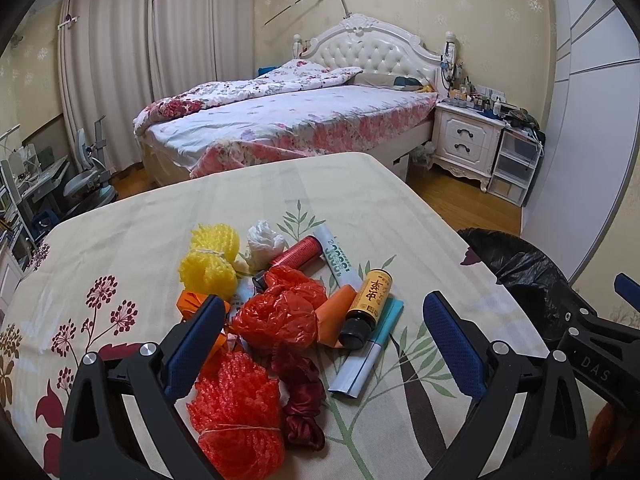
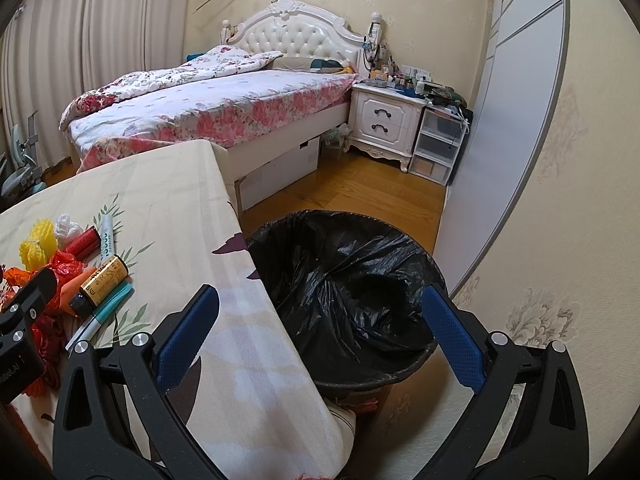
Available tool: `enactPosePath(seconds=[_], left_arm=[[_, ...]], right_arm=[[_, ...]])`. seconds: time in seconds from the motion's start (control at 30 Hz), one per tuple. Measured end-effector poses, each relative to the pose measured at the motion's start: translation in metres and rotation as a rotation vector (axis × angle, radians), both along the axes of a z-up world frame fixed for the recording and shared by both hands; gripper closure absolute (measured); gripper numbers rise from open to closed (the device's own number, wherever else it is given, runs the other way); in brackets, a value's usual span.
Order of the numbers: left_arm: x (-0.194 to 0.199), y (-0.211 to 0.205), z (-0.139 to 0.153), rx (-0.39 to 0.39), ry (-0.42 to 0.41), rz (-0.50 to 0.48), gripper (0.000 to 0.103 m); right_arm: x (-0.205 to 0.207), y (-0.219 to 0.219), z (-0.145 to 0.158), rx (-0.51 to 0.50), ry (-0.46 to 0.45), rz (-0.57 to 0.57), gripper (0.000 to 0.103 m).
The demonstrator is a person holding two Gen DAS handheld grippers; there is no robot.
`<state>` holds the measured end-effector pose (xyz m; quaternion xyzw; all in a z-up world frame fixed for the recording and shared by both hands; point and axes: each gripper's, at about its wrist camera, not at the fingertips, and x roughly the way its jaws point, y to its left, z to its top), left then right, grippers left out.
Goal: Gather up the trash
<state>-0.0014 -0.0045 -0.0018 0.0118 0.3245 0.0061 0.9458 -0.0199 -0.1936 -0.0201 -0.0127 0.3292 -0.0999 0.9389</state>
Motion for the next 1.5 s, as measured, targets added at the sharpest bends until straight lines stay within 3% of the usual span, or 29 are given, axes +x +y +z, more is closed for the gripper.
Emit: enactPosePath(seconds=[1.13, 1.5], left_arm=[[-0.01, 0.0, -0.015, -0.001, 0.0, 0.014, 0.006], [-0.03, 0.024, -0.006, -0.019, 0.005, 0.062, 0.006]], right_arm=[[-0.001, 0.015, -0.005, 0.023, 0.021, 0.033, 0.004], [-0.003, 0.032, 0.0, 0.021, 0.026, 0.072, 0.004]])
